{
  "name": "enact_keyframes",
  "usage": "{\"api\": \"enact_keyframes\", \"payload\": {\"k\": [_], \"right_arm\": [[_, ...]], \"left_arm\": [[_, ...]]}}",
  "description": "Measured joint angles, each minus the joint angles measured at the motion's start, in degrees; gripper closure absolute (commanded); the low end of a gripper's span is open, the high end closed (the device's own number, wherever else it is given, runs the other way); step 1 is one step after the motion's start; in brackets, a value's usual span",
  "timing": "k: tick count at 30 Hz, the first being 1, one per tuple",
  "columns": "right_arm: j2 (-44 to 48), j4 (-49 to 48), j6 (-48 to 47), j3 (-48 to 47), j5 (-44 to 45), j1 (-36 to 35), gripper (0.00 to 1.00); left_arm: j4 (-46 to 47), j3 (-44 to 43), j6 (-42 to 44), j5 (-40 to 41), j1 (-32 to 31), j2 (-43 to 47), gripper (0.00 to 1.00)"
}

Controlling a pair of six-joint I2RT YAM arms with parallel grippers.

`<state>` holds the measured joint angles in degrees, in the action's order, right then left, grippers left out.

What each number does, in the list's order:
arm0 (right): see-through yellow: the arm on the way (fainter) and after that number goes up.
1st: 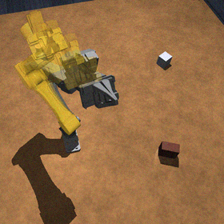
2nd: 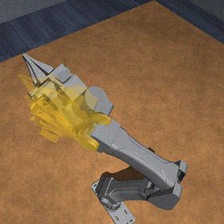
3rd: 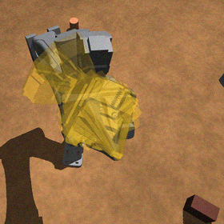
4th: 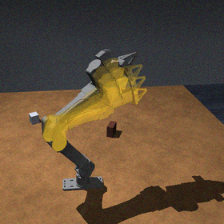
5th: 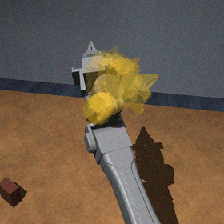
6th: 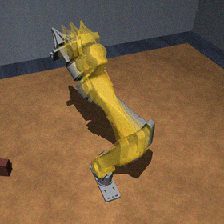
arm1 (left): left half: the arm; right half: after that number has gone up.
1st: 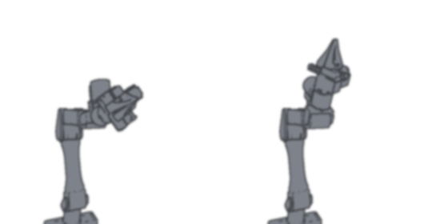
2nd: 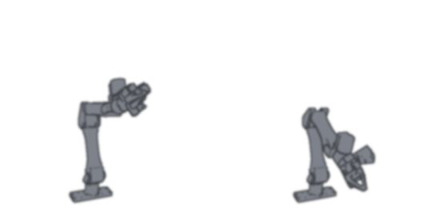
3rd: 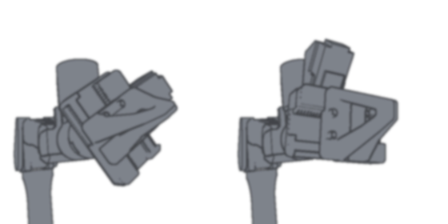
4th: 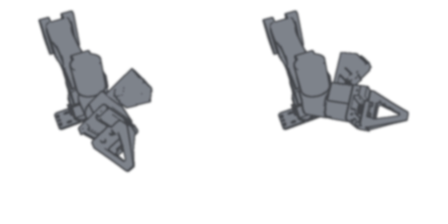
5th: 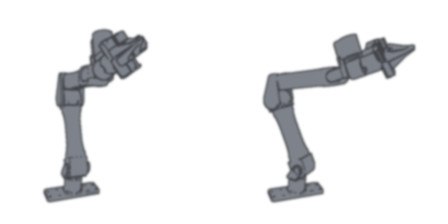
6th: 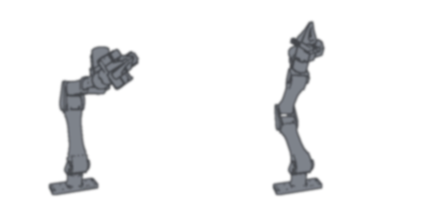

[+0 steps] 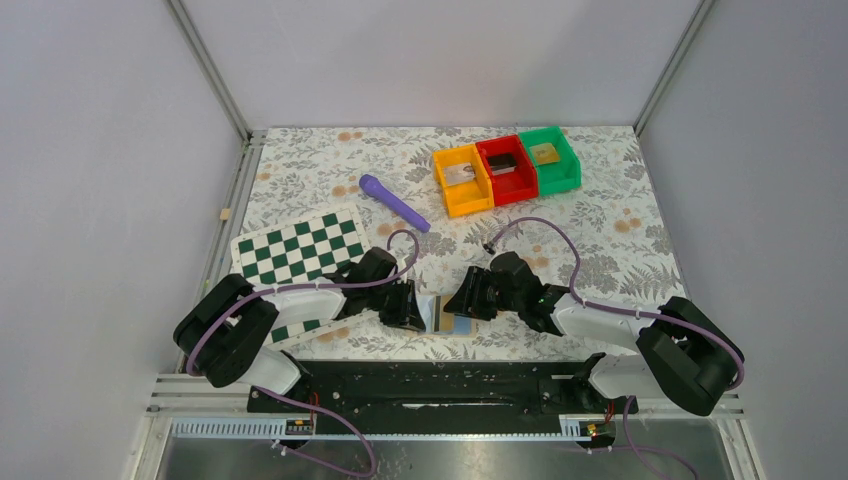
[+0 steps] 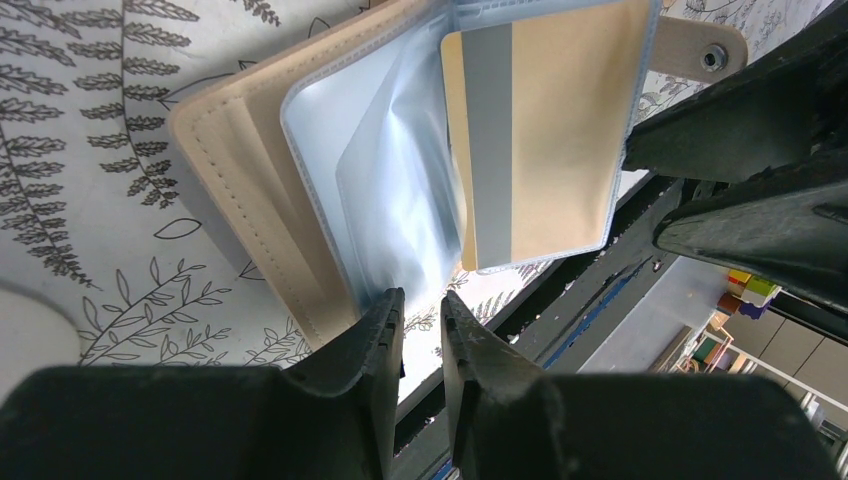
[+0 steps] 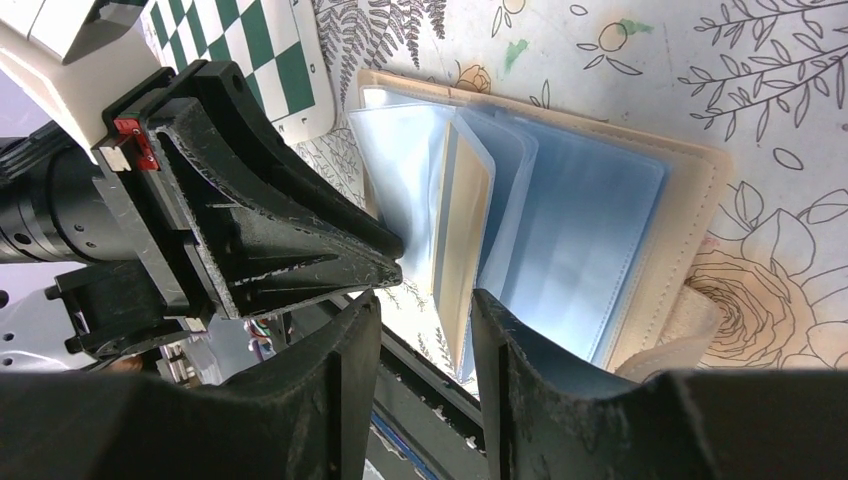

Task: Take the credit cards out of the card holder
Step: Remove the credit card from the card holder.

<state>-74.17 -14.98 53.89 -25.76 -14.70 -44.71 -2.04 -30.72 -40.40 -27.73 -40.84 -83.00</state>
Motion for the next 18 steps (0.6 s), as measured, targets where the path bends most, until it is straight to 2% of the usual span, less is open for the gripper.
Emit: {"api": "enact_keyframes", "payload": {"k": [18], "right_arm": [[0.02,-0.70,-0.02,0.00,-1.81,0.00,0.52]], "left_arm": [[0.04,0.00,0.00,0.00,-0.09,0.00,0.78]]}}
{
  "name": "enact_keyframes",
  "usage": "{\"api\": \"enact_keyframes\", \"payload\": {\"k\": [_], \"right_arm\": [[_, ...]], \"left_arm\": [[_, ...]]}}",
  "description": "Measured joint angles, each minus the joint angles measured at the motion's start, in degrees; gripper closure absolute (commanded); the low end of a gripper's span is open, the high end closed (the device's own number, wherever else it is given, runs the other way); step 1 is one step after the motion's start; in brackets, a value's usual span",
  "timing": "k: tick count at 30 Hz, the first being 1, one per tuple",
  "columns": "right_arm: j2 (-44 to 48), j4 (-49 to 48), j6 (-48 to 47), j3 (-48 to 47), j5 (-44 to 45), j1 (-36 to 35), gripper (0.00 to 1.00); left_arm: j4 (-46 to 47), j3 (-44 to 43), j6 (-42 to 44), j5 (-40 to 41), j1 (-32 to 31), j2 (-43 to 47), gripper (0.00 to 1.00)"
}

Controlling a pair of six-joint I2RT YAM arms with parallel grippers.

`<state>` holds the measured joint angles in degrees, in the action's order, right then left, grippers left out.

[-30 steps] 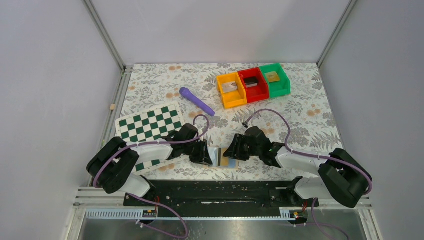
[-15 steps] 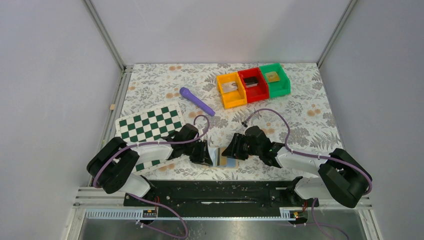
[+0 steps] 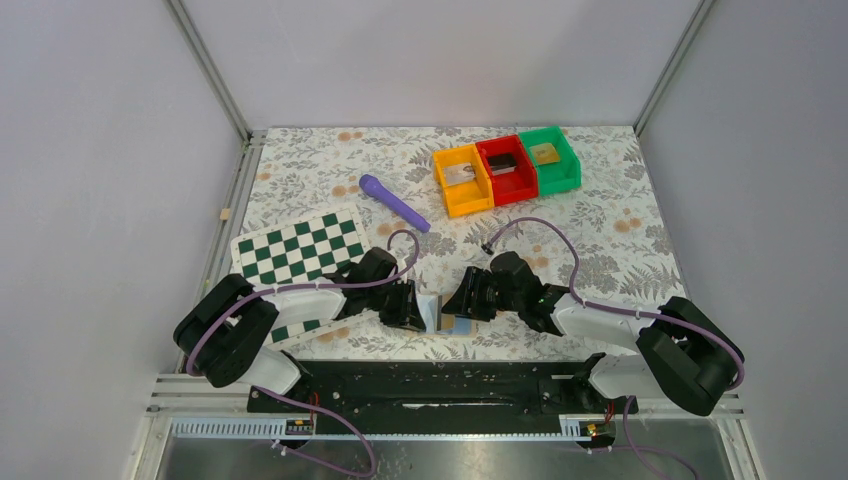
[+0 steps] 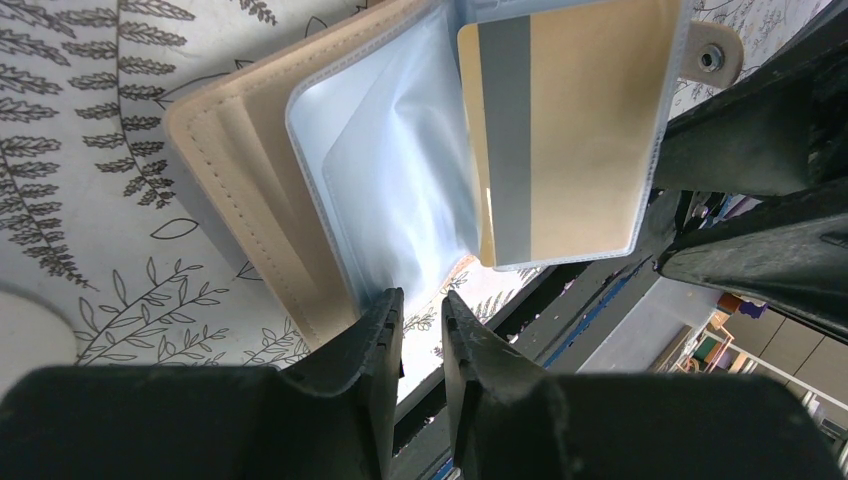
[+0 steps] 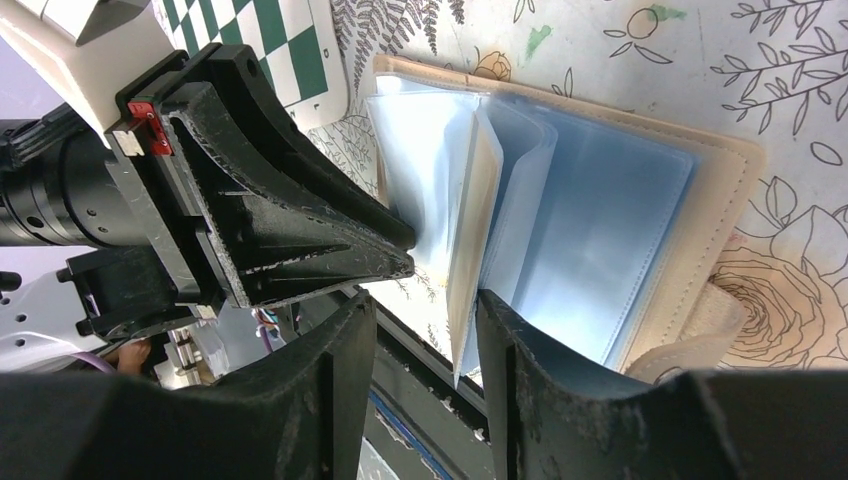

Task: Take the credit cards out of the card holder
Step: Remove the credit card from the card holder.

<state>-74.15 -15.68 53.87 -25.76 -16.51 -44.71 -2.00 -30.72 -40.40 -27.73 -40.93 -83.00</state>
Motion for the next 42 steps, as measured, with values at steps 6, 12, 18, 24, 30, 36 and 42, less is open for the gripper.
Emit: {"api": "enact_keyframes", "payload": {"k": [6,12,18,24,30,36,42], "right_arm": [[0.07,0.94,-0.26,-0.13,-0.09,0.00,0.61],[2.64,5.11,-1.88,-0.44,1.31,-0.04,0.79],[4.68,7.43,-3.08,-0.66,2.54,-0.13,0.84],[5.18,6.73,-3.02,-0.66,2.36,-0.13,0.81],[3.82,4.13,-2.36,-0.66,1.68,-0.17,0.69],[1.27,2.86,-1.84,-0.79,0.55,-0.46,0.68],[0.68,3.30,-1.81,-1.70,0.79,-0.94,0.72]], "left_arm": [[0.00,0.00,0.00,0.00,0.00,0.00,0.78],[0.00,0.00,0.00,0.00,-0.04,0.00,0.78],[0.02,0.00,-0.02,0.00,-0.17,0.00,0.78],[0.22,0.00,-0.15,0.00,-0.37,-0.09,0.78],[0.28,0.00,-0.17,-0.02,-0.39,-0.11,0.77],[0.42,0.00,-0.20,-0.02,-0.48,-0.13,0.77],[0.68,0.00,-0.44,-0.11,-0.48,-0.37,0.76]]}}
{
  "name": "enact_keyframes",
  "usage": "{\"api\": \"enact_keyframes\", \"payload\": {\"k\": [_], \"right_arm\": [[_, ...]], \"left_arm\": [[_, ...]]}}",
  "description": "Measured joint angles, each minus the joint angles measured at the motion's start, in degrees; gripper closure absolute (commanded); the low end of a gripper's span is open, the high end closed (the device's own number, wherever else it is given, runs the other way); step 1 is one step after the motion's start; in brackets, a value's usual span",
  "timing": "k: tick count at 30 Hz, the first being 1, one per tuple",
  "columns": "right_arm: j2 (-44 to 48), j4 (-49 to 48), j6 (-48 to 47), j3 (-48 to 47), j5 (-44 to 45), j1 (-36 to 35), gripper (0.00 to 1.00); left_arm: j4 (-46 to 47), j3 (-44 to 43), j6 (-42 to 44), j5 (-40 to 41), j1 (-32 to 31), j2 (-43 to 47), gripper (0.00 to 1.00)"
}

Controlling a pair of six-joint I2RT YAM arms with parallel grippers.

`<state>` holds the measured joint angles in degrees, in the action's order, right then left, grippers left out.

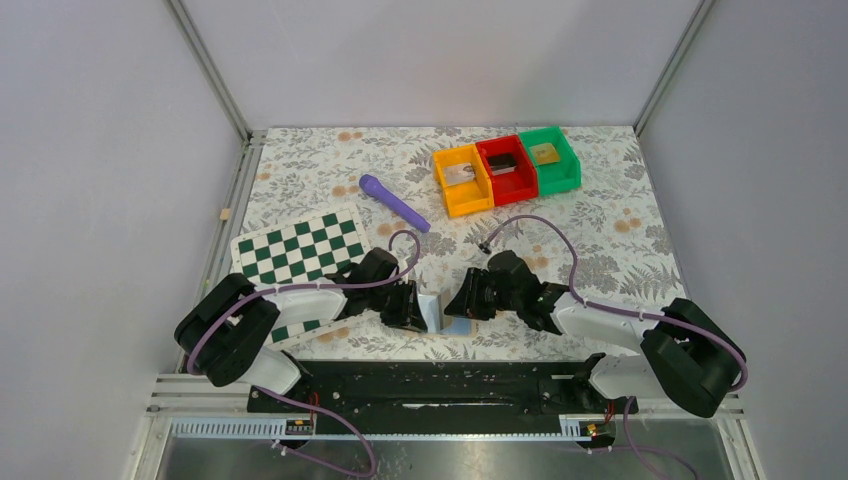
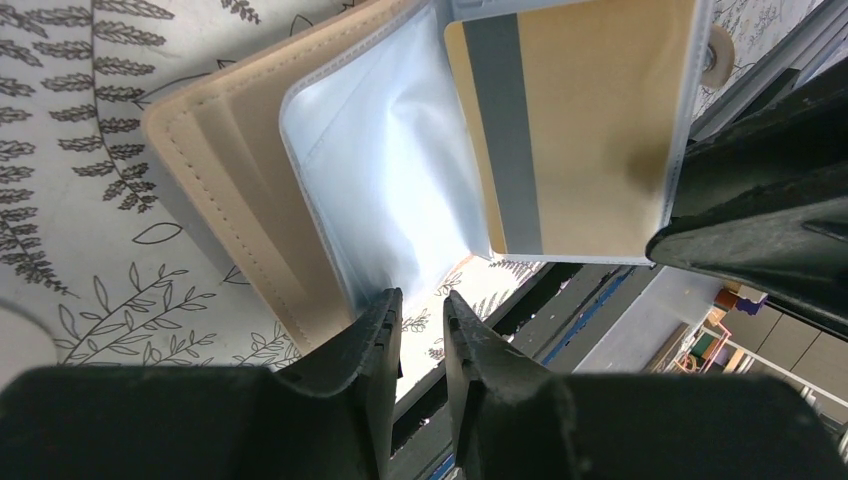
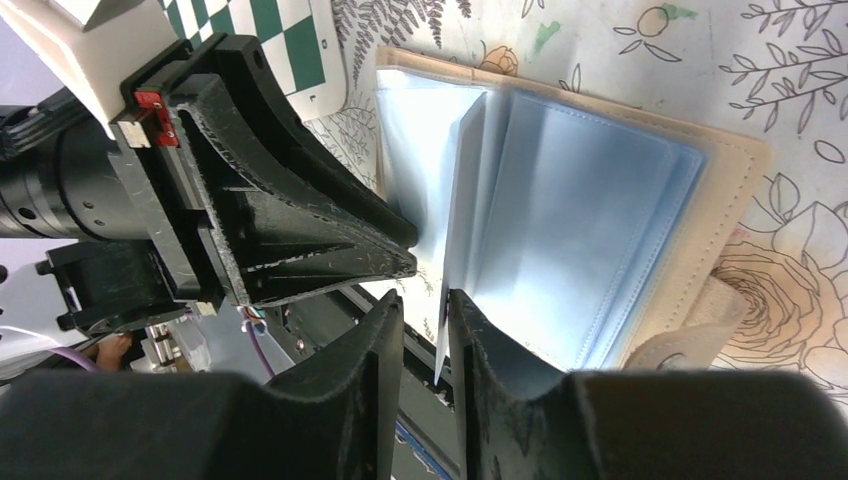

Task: Take the credit cards out of the card holder
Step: Remove the credit card from the card holder.

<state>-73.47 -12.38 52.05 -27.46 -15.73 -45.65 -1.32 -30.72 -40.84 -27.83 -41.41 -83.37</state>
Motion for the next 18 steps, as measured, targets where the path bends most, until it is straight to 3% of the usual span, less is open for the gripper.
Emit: {"api": "enact_keyframes", "payload": {"k": [7,13,18], "right_arm": [[-0.46,0.81,-0.42,0.15,1.73,-0.11,0.81],[-1.84,0.26,-0.37,2.71,3.34,-0.11,0.74],[-0.57,3.58,-0.87,3.15,6.32,-0.13,0.76]], "left_arm": [[0.04,0.00,-0.20,-0.02,0.00,0.00,0.76],[0.09,0.00,-0.20,-0.04,-0.02,0.00,0.75],[0.07,0.00,-0.20,-0.02,-0.02,0.02,0.75]]}}
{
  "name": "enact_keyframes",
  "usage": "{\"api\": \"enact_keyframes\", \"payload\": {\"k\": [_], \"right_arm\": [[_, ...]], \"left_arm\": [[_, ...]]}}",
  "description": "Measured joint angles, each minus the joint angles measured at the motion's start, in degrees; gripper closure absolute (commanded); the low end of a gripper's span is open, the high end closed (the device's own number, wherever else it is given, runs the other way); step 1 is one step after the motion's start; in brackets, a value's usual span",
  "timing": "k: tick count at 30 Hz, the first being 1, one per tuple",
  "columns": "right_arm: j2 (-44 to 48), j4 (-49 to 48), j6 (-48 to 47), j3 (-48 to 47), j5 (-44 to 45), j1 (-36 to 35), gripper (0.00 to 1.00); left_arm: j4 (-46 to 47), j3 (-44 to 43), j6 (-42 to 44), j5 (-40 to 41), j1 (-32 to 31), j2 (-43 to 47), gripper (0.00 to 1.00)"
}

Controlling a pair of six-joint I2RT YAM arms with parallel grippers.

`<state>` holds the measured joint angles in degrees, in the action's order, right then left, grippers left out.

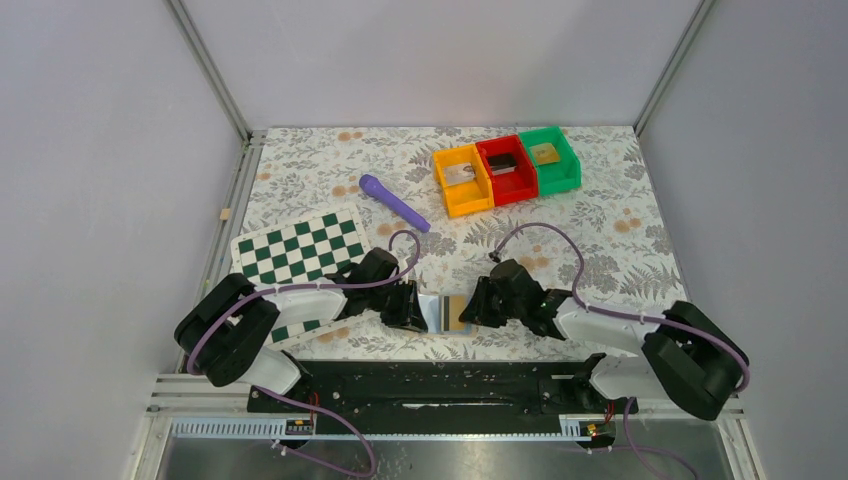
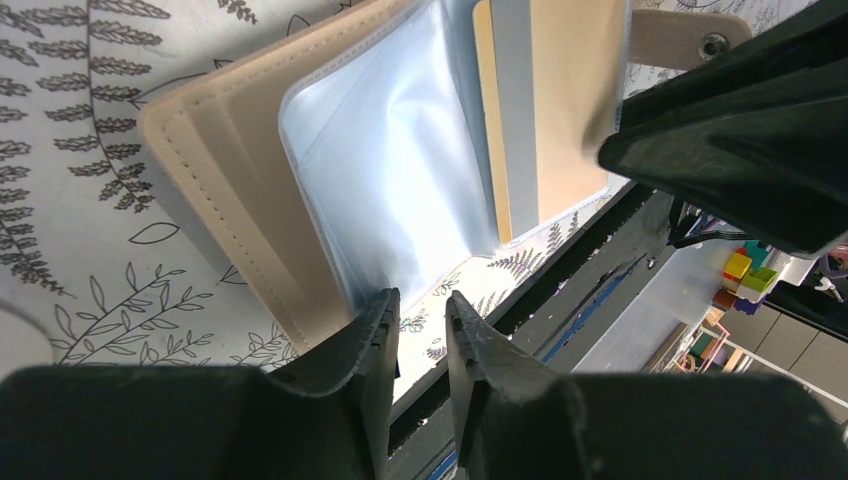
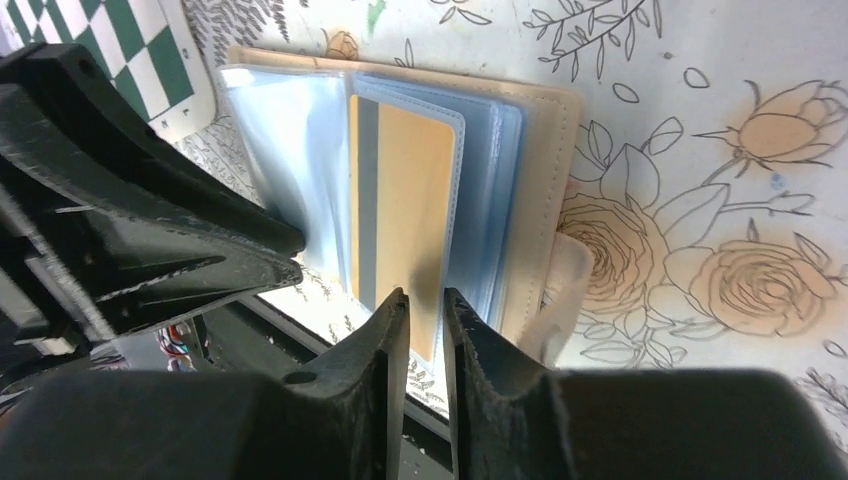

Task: Take the credit cards out of the card holder
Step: Remove the credit card from the card holder.

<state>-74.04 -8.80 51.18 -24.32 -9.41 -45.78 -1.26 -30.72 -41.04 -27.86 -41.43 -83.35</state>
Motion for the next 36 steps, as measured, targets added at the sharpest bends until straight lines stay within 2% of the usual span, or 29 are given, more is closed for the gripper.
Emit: {"api": "enact_keyframes", "payload": {"k": [6,12,18,36], "right_arm": [[6.95,3.56,-1.16,-0.02,2.86,0.02,0.77],[7.21,7.91,-1.68,-1.18,2.93,0.00,0.77],[8.83,7.87,-1.40,-1.49,2.73,0.00,0.77],[-3.23,0.13,-1.20,-2.62,2.47,0.00,0.73]], "left_arm": [[-0.63,-0.04,-0.02,0.09,-0.11,0.48,0.73],[-5.35,-1.29,-1.11,0.35,-0.15,5.16,0.70],[-5.09,-4.79,-3.08,0.28,-0.31,9.11,0.69],[5.92,-5.57,-4.07,2.82,-0.52,-3.21,0.60]]}}
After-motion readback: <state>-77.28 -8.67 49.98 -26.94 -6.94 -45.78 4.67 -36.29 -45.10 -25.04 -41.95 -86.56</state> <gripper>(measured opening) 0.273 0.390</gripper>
